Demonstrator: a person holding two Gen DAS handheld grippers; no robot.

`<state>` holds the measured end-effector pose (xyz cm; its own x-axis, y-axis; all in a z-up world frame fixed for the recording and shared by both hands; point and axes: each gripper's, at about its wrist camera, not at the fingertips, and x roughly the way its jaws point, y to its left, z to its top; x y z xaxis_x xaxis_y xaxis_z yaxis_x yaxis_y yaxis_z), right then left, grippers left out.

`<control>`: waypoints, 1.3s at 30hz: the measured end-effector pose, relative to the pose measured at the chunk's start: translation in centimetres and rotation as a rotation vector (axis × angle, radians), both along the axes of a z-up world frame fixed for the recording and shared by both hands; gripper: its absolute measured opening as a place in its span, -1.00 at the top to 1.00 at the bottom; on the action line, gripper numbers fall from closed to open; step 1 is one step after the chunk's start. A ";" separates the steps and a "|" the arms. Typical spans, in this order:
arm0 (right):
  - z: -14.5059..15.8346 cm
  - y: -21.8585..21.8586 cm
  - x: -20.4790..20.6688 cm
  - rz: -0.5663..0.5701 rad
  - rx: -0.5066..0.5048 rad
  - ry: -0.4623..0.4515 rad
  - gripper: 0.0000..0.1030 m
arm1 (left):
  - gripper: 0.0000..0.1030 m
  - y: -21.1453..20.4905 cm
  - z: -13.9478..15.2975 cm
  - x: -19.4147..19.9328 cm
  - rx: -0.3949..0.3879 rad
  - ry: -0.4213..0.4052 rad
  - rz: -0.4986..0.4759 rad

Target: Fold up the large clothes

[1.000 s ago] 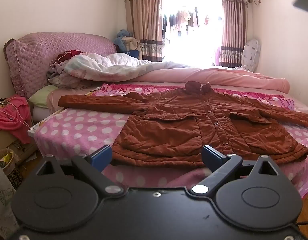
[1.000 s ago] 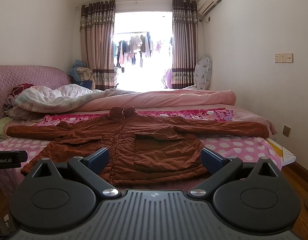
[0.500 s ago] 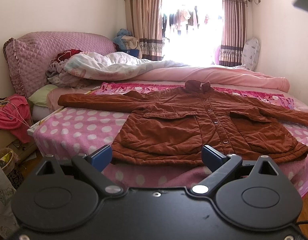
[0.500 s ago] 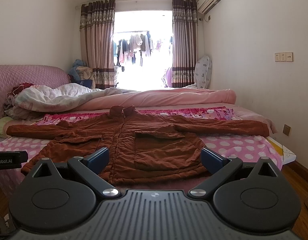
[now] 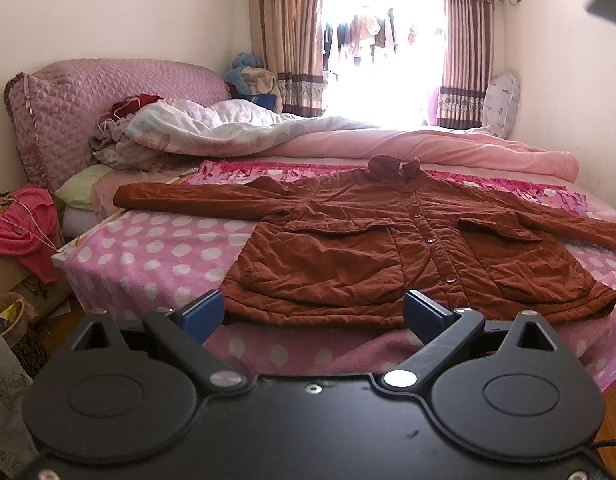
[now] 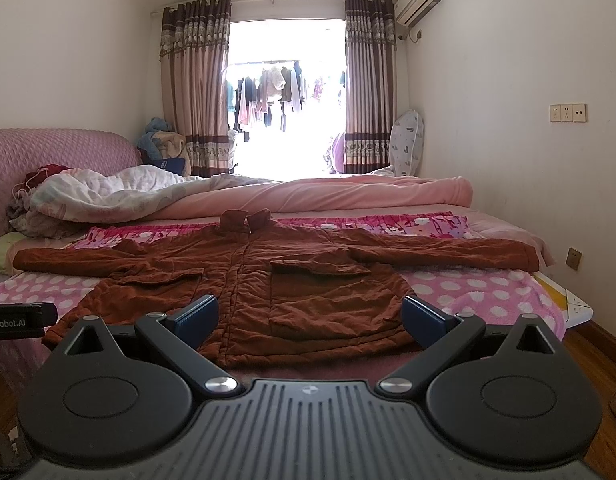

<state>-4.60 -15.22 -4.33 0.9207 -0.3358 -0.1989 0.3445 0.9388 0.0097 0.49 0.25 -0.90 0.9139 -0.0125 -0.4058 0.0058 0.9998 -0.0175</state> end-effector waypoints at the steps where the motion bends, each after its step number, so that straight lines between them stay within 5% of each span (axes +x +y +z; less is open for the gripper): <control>1: 0.0 0.0 0.0 0.000 0.001 0.000 -1.00 | -0.91 0.1 0.0 0.2 -0.007 0.006 -0.002; 7: -0.3 -2.4 1.8 0.020 0.067 -0.043 -1.00 | -0.91 1.4 0.2 4.7 -0.110 0.035 -0.021; 11: -0.9 -6.8 5.5 -0.028 0.084 -0.075 -1.00 | -0.91 0.5 -0.7 10.9 -0.035 0.036 0.024; 18: -2.7 -19.3 10.9 -0.192 0.276 -0.106 -1.00 | -0.91 1.2 -3.1 20.6 0.007 0.206 0.031; 25: -3.9 -32.1 13.7 -0.395 0.474 -0.192 -1.00 | -0.91 3.5 0.0 28.7 -0.122 0.247 0.056; 34: -7.8 -42.5 18.5 -0.523 0.847 -0.263 -0.62 | -0.91 0.1 0.7 38.8 -0.121 0.317 0.055; 39: -9.3 -44.9 21.0 -0.564 0.898 -0.276 -0.42 | -0.91 -3.1 -2.2 42.9 -0.059 0.397 0.015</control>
<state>16.41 -60.11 -13.63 0.7309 -0.5587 -0.3921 0.6028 0.2590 0.7547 43.35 -2.85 -3.11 0.6864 -0.0337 -0.7265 -0.0278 0.9970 -0.0724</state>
